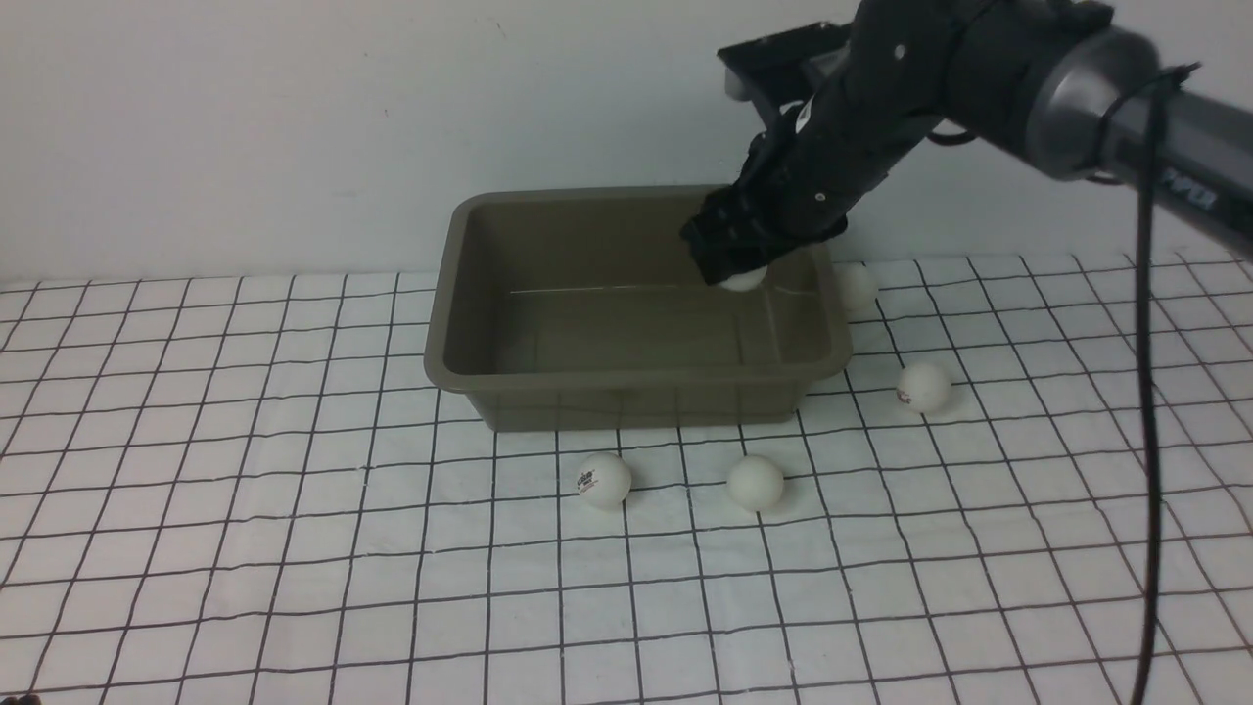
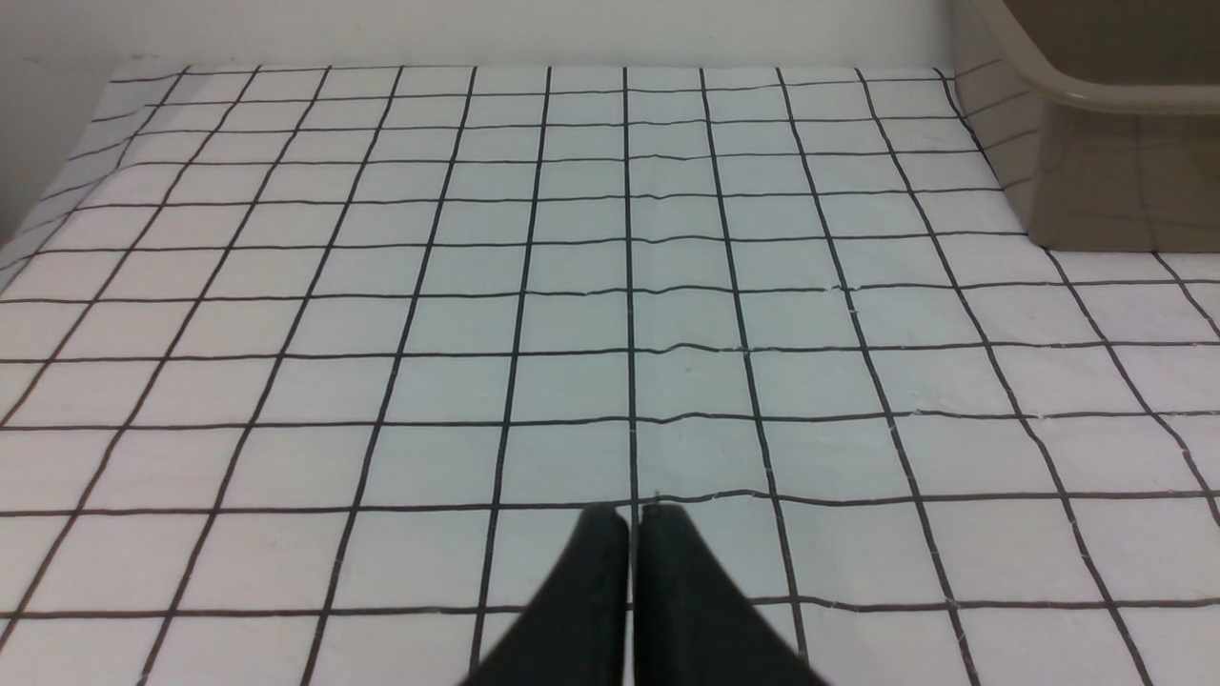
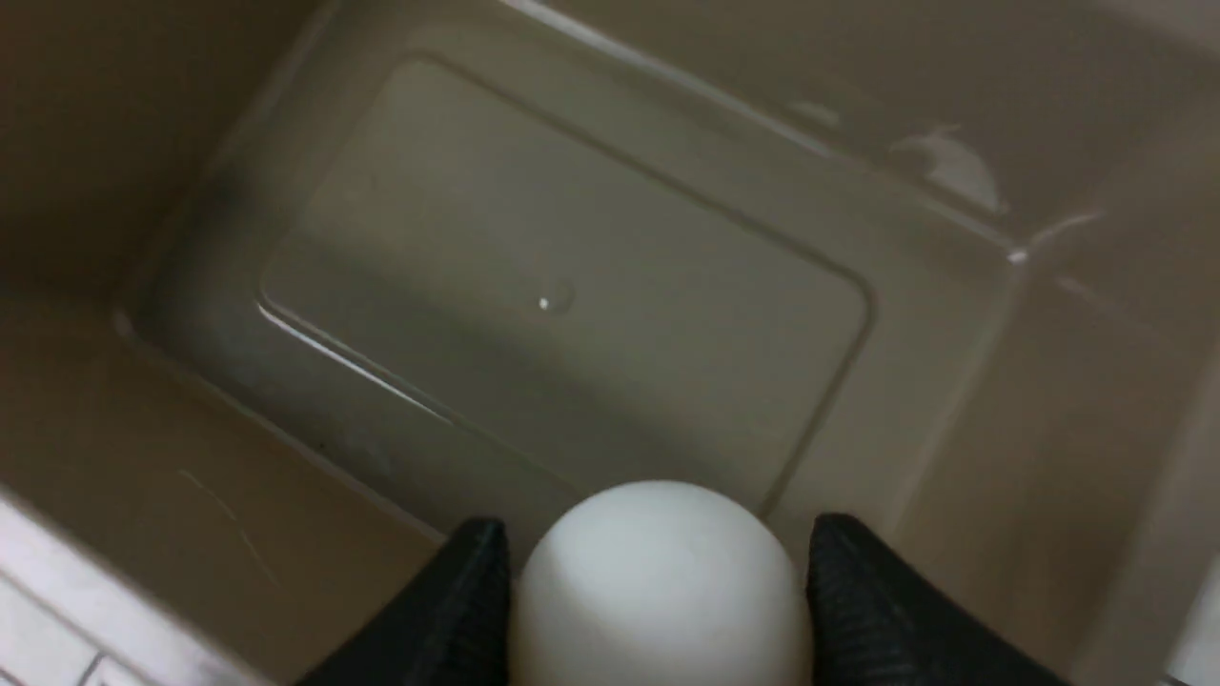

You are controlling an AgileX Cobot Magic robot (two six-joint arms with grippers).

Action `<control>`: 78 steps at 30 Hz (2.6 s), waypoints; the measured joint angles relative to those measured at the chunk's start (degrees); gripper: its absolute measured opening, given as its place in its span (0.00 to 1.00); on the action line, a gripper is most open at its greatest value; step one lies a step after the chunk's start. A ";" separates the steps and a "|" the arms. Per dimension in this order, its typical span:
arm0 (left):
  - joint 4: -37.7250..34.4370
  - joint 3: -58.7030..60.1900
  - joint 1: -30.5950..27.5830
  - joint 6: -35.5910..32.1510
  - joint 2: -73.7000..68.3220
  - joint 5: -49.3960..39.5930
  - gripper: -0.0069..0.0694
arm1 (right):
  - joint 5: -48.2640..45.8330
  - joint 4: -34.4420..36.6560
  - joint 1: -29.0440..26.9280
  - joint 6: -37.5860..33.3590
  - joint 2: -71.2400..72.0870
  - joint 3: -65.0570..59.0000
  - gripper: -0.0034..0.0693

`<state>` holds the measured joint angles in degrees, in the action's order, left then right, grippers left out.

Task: Put the table tennis balls into the box on the white checkered tablecloth.
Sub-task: 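Release the ping pong ball into the bin and lift the gripper away, then reach for and grasp a ping pong ball on the table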

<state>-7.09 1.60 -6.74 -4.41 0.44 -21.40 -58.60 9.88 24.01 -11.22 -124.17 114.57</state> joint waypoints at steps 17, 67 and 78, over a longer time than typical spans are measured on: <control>0.00 0.00 0.00 0.00 0.00 0.00 0.09 | -12.58 -11.51 -0.65 1.97 -3.37 15.87 0.66; 0.00 0.00 0.00 0.00 0.00 -0.01 0.09 | -5.03 -9.56 -12.37 5.65 -6.53 -10.07 0.56; 0.00 0.00 0.00 0.00 0.00 -0.01 0.09 | -11.91 -10.98 -12.37 5.61 -6.59 2.89 0.55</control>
<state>-7.09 1.60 -6.74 -4.41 0.44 -21.41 -70.50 -1.10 11.65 -5.62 -130.76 117.46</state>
